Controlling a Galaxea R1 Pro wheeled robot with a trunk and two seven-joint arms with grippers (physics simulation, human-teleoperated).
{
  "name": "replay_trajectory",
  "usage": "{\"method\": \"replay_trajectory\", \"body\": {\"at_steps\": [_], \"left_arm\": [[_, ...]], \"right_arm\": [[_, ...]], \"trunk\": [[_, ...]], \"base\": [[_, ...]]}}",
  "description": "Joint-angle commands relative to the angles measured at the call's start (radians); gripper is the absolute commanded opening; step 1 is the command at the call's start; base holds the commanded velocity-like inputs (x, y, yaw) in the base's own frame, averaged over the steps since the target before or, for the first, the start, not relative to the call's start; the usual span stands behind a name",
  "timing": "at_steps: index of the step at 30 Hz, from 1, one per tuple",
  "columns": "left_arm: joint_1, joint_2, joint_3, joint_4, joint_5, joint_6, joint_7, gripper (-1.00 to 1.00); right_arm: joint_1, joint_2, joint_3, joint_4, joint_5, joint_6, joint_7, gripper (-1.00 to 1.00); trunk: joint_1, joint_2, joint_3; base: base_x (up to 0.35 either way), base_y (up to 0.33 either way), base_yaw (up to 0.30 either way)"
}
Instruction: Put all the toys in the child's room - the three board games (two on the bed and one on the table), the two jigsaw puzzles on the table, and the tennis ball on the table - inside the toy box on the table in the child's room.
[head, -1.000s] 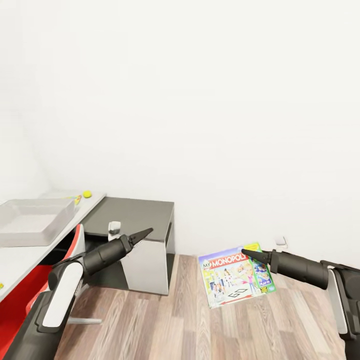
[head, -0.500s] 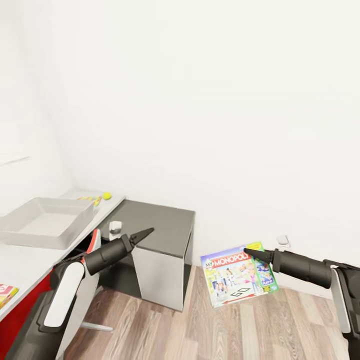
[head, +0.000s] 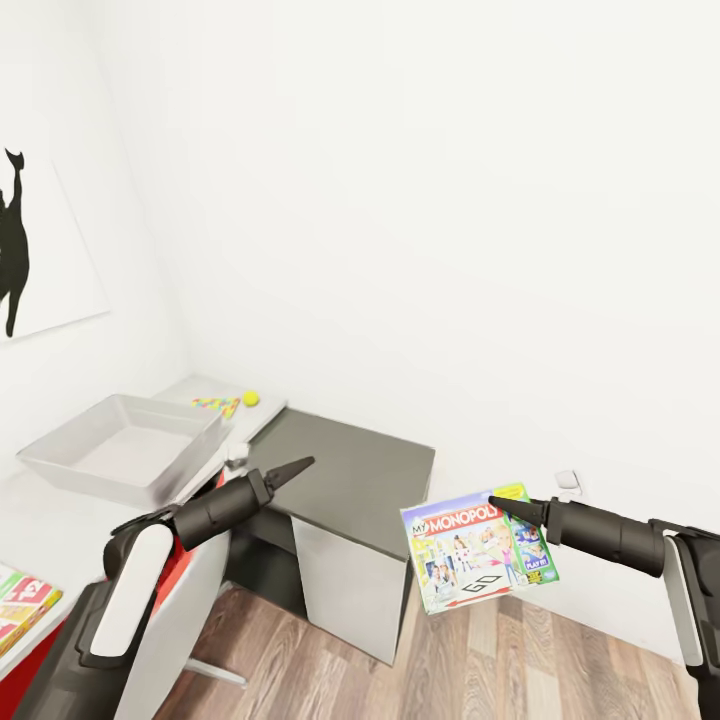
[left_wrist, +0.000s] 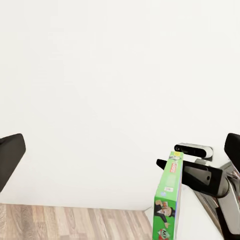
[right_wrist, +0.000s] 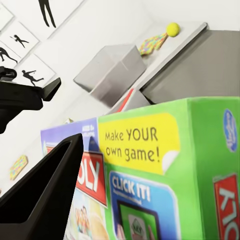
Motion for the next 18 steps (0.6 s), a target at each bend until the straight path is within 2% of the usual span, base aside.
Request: {"method": "replay_trajectory", "body": {"at_steps": [1,8,18], "left_arm": [[-0.001,0.000,0.001,0.000,0.001,0.006,-0.002,1.00],[0.025,-0.001,0.003,-0.022,0.012,0.008,0.030,1.00],[0.038,-0.006,-0.006,-0.037,0.019,0.008,0.066,1.00]], "right_arm": [[-0.001,0.000,-0.001,0.000,-0.006,0.012,0.001,-1.00],[-0.001,0.002,0.000,0.000,-0.008,0.012,0.002,-1.00],[-0.001,0.004,0.001,0.000,-0.009,0.012,0.001,-1.00]], "trunk": [[0.001,-0.002,-0.002],[0.001,-0.002,-0.002],[0.001,-0.002,-0.002]], "base": [[0.251,0.000,0.150],[0.118,0.000,0.071],[0.024,0.000,0.014]]}}
